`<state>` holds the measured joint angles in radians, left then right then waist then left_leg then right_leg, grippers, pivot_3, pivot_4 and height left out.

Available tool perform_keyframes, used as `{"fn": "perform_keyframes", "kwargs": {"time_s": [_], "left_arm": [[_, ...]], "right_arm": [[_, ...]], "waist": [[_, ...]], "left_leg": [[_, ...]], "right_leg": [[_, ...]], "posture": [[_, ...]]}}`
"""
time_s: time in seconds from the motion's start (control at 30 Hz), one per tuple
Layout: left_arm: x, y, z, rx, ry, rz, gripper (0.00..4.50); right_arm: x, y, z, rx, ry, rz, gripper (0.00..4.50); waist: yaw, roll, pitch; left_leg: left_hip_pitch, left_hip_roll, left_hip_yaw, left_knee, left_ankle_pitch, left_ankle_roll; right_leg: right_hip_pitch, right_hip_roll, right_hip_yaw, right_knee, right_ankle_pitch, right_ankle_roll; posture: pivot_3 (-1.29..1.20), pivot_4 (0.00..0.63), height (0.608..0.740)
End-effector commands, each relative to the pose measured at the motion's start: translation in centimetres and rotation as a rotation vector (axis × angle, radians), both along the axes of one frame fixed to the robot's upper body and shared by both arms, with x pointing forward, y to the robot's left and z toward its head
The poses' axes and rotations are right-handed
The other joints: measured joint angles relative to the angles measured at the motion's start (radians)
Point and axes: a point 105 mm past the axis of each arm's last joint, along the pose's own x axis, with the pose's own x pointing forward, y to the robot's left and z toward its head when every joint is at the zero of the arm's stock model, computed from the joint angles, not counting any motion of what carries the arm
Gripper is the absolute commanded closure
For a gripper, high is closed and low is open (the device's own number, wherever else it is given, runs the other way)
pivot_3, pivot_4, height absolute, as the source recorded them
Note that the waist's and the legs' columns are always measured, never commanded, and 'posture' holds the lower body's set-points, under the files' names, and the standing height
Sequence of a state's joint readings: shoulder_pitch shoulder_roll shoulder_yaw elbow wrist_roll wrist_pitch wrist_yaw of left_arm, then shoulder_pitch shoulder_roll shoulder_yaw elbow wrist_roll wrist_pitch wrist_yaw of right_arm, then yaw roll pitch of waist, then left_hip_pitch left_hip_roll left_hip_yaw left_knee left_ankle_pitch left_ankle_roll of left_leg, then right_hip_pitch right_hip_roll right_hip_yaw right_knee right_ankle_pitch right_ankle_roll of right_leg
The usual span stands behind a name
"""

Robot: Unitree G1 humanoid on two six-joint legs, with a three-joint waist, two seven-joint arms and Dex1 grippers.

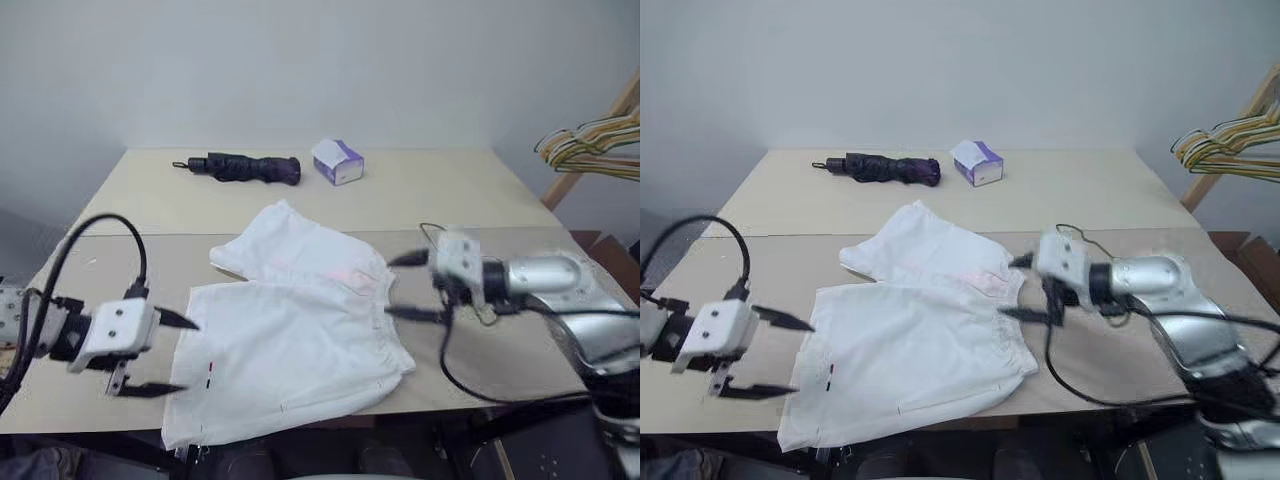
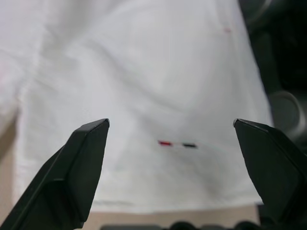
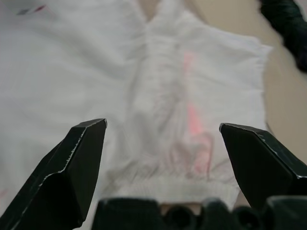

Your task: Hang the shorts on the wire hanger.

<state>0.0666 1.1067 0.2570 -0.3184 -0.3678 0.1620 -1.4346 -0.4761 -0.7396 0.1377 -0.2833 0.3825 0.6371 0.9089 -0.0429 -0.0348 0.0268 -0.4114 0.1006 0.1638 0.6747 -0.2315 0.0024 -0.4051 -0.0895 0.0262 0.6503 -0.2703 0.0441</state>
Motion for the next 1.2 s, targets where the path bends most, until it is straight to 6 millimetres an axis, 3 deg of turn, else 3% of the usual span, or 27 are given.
{"fn": "perform_keyframes", "kwargs": {"time_s": [0.03,0.17,0.3,0.43,0.57,0.7,0.83,1.03,1.1,1.2], "left_arm": [[1.4,-2.0,0.8,-0.065,-0.089,-0.002,0.02],[2.8,-4.0,0.6,-0.090,-0.149,-0.009,0.02],[3.4,-5.2,0.3,-0.103,-0.169,-0.029,0.02],[3.7,-5.6,-0.5,-0.071,-0.174,-0.044,0.02],[3.9,-5.9,-1.1,-0.052,-0.185,-0.049,0.02],[4.3,-6.2,-1.3,-0.052,-0.195,-0.042,0.02],[4.4,-6.3,-1.4,-0.045,-0.202,-0.048,0.02],[4.5,-6.2,-1.1,-0.051,-0.197,-0.042,0.02],[4.3,-6.1,-0.9,-0.059,-0.193,-0.040,0.02],[4.3,-6.0,-0.5,-0.080,-0.195,-0.031,0.02]], "right_arm": [[2.9,-0.1,-0.6,0.080,0.092,-0.213,0.00],[4.6,1.1,-3.4,0.092,0.176,-0.324,0.00],[3.8,2.6,-6.1,0.057,0.250,-0.278,0.00],[3.3,2.0,-9.6,-0.093,0.253,-0.287,0.00],[4.1,1.0,-11.2,-0.157,0.221,-0.337,0.00],[6.2,-0.4,-11.2,-0.198,0.135,-0.408,0.00],[7.5,0.2,-9.9,-0.161,0.089,-0.382,0.00],[5.5,1.7,-6.8,-0.076,0.034,-0.218,0.00],[4.7,1.1,-5.3,-0.022,0.064,-0.229,0.00],[4.5,-1.7,-3.3,-0.004,0.091,-0.374,0.00]], "waist": [[0.001,0.000,0.000],[0.006,0.000,0.000],[0.001,0.000,0.000],[-0.001,0.000,0.000],[-0.001,0.000,0.000],[-0.003,0.000,-0.001],[-0.003,0.000,-0.001],[-0.002,0.000,-0.001],[-0.001,0.001,0.000],[-0.001,0.001,0.000]], "left_leg": [[-0.003,0.000,0.000,0.000,0.003,0.004],[-0.004,0.000,0.000,0.001,0.005,0.005],[-0.004,0.000,0.000,0.001,0.005,0.005],[-0.004,0.000,-0.001,0.001,0.005,0.005],[-0.003,0.000,-0.001,0.001,0.005,0.005],[-0.001,0.000,-0.001,0.001,0.005,0.005],[0.001,0.000,-0.001,0.001,0.005,0.005],[-0.003,0.000,-0.001,0.001,0.005,0.005],[-0.004,-0.001,-0.002,0.001,0.005,0.005],[-0.004,-0.001,-0.002,0.002,0.005,0.005]], "right_leg": [[-0.002,0.000,0.000,0.001,0.000,0.000],[-0.003,0.001,0.000,0.007,0.000,0.000],[-0.003,0.001,0.000,0.007,0.000,0.000],[-0.003,0.001,0.000,0.007,0.000,0.001],[-0.003,0.001,0.000,0.007,0.000,0.001],[0.000,0.001,0.000,0.007,0.000,0.001],[0.001,0.001,0.000,0.007,0.000,0.001],[-0.002,0.001,0.000,0.007,-0.001,0.001],[-0.003,0.001,0.000,0.007,-0.001,0.001],[-0.003,0.001,0.000,0.007,-0.001,0.001]], "posture": [[0.00,0.000,0.740],[0.00,0.000,0.740],[0.00,0.000,0.740],[0.00,0.000,0.740],[0.00,0.000,0.740],[-0.01,0.000,0.740],[-0.01,0.000,0.740],[-0.01,0.000,0.740],[-0.01,0.000,0.740],[-0.02,0.000,0.740]]}}
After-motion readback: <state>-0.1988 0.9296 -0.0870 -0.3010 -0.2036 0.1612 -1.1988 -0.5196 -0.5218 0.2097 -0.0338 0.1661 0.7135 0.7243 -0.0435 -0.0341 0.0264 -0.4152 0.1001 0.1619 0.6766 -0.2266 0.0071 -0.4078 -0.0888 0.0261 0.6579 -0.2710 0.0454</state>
